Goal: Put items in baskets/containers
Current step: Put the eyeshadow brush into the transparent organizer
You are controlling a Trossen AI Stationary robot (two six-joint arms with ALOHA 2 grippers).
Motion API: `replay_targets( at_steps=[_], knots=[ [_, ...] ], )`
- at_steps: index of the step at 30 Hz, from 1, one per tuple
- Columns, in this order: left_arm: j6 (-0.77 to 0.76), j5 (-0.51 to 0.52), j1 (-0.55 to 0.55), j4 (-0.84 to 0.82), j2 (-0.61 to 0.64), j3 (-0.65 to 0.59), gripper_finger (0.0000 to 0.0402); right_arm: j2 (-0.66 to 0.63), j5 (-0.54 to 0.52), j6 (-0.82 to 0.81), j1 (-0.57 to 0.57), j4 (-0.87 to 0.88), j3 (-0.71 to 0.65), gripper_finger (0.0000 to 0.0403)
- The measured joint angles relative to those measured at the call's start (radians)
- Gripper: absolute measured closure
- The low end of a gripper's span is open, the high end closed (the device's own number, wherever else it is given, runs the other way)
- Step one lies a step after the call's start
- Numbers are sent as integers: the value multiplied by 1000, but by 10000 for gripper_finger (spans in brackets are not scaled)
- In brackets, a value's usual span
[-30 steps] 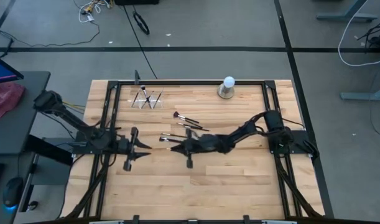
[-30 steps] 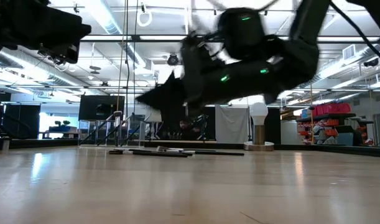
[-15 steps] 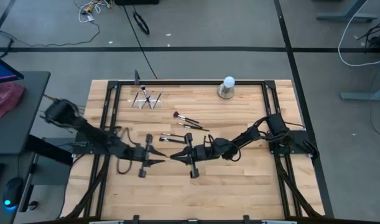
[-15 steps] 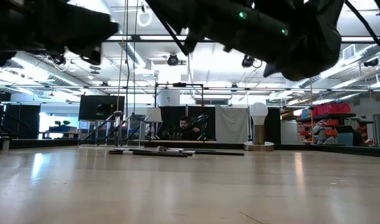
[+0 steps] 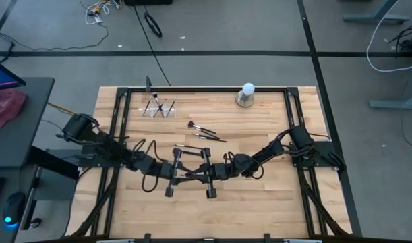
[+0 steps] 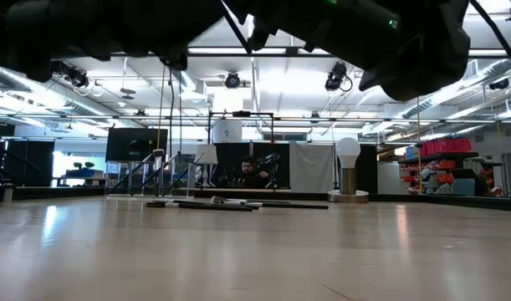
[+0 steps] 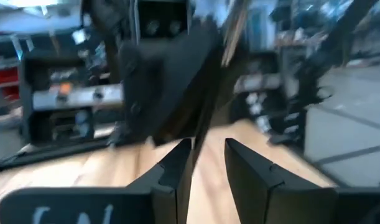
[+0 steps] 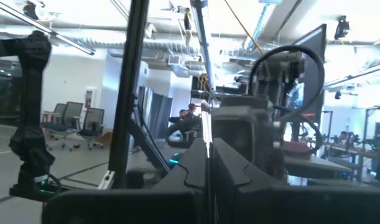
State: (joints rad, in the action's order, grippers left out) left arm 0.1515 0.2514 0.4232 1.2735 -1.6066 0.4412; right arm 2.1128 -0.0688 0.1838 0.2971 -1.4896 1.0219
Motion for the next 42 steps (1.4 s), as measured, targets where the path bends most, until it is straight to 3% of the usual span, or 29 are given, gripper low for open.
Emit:
replay_targets(
  at_steps=[9, 17, 27, 32, 42],
  knots=[
    [-1, -2, 2, 70, 0, 0, 307, -4, -1, 1, 0, -4, 3, 394],
    [6, -1, 2, 97, 0, -1, 387, -5, -4, -10, 0, -2, 3, 394],
    [-9, 10, 13, 92, 0, -2, 389, -5, -4, -36, 0, 30, 3, 389],
    [-14, 52, 38, 65, 0, -2, 389, -5, 1, -82, -1, 78, 3, 353],
    [-113, 192, 75, -51, 3, 2, 389, -70, -37, -98, 0, 205, -52, 230]
  ],
)
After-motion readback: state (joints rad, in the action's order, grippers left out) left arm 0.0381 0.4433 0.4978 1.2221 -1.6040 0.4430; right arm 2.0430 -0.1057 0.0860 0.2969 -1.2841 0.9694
